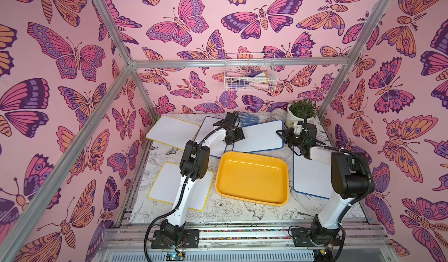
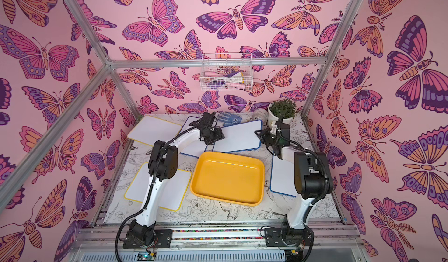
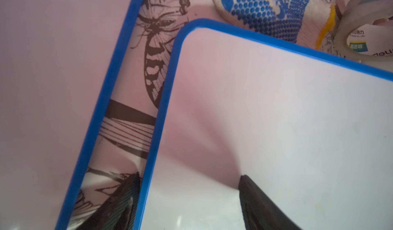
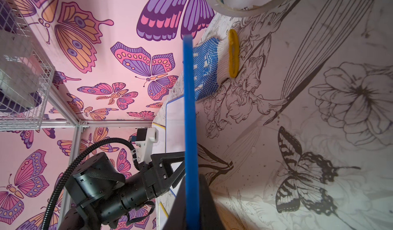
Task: Put the whiteboard into the storage box
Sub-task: Pick up the whiteboard at the center of the board, then move the storage box to the center of the board.
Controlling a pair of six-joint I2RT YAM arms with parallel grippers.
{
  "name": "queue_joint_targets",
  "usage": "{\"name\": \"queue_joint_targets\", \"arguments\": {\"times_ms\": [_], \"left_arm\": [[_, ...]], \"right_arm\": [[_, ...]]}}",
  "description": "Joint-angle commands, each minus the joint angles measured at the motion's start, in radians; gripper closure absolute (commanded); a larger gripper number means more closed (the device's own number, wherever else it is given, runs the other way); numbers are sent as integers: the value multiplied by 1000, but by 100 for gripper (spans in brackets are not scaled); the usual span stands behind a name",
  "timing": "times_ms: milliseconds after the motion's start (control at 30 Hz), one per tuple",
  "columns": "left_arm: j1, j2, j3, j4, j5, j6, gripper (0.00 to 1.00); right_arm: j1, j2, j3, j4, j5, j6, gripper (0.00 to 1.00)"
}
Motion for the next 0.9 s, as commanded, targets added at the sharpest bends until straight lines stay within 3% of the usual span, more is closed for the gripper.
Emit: {"name": "queue_joint_targets", "arguments": {"times_ms": [0, 433, 867], "left_arm": [[2, -50, -22, -55, 20, 13, 25], [18, -248, -106, -54, -43, 156, 24], [43, -546, -475, -35, -174, 277, 26]], "right_arm": [[12, -51, 4, 33, 3, -5, 96], [13, -113, 71, 22, 47, 17, 100], [8, -245, 89, -75, 89, -70, 100]]}}
